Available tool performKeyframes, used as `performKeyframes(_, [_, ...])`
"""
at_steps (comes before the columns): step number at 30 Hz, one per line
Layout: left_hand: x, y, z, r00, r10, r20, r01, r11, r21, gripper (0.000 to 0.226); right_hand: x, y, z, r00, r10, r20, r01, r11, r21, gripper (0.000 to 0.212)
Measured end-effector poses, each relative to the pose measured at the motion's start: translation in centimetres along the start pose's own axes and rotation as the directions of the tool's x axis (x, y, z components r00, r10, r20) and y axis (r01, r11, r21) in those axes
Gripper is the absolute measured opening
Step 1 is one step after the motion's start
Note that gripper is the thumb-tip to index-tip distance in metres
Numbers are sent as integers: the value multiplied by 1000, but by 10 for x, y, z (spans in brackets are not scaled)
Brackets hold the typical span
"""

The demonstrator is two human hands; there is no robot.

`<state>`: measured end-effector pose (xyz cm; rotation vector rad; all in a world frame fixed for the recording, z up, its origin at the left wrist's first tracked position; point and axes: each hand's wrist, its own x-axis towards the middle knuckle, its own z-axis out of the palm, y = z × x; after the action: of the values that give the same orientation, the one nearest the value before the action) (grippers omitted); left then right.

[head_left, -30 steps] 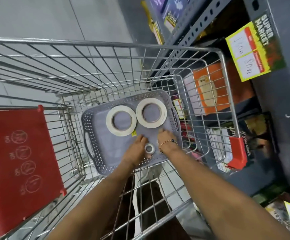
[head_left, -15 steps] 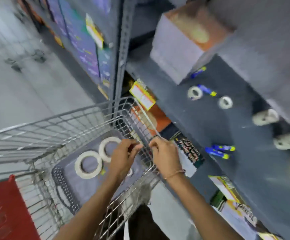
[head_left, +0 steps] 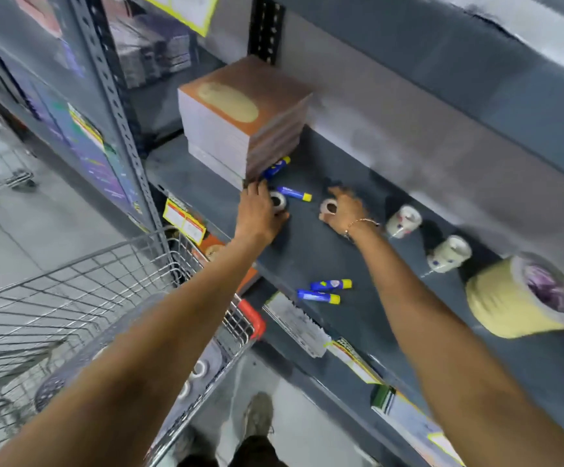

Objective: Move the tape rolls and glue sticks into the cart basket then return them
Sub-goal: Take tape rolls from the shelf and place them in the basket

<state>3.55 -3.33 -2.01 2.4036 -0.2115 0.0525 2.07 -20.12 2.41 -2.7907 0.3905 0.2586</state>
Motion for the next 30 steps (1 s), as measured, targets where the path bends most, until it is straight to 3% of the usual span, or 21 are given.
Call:
performKeyframes(3, [0,2,6,998,-22,-61,25,999,39,65,9,6,7,999,-32,-23,32,999,-6,51])
performKeyframes(8, [-8,-2,-9,993,-70,-93,59,991,-121,60,1,2,2,992,-42,-122,40,999,-19,32])
performKeyframes(11, [-30,-16,-32,988,-49,-149,23,984,-175,55,-28,-23,-6,978,-18,-210,33,997,66,37])
performKeyframes(14, [-71,-50,-57,972,-94,-217,34,964,-264,49,-81,-74,8,935,-219,-281,285,932,222,34])
performKeyframes(16, [-110,-85,-67,923,-255,-289,152,930,-336,46,-115,-111,40,883,-384,-269,449,856,255,26])
performKeyframes(18, [-150,-120,-68,860,-397,-322,280,893,-353,43,-135,-138,84,853,-495,-164,522,814,256,27])
performKeyframes(21, [-210,-179,-55,811,-533,-242,475,841,-258,41,-147,-167,161,795,-544,270,523,839,150,40])
performKeyframes(23, [-244,-216,-39,797,-597,-86,581,798,-158,39,-148,-179,214,718,-451,530,545,838,-25,45])
performKeyframes(25, [-270,-248,-16,777,-621,98,627,777,-51,42,-144,-181,261,653,-362,666,595,789,-155,43])
performKeyframes(28, [-293,-278,18,761,-565,319,594,805,9,53,-129,-169,314,581,-192,791,614,741,-272,37])
performKeyframes(30, [-295,-291,38,749,-531,397,574,819,13,50,-118,-156,348,580,-67,812,543,774,-324,38])
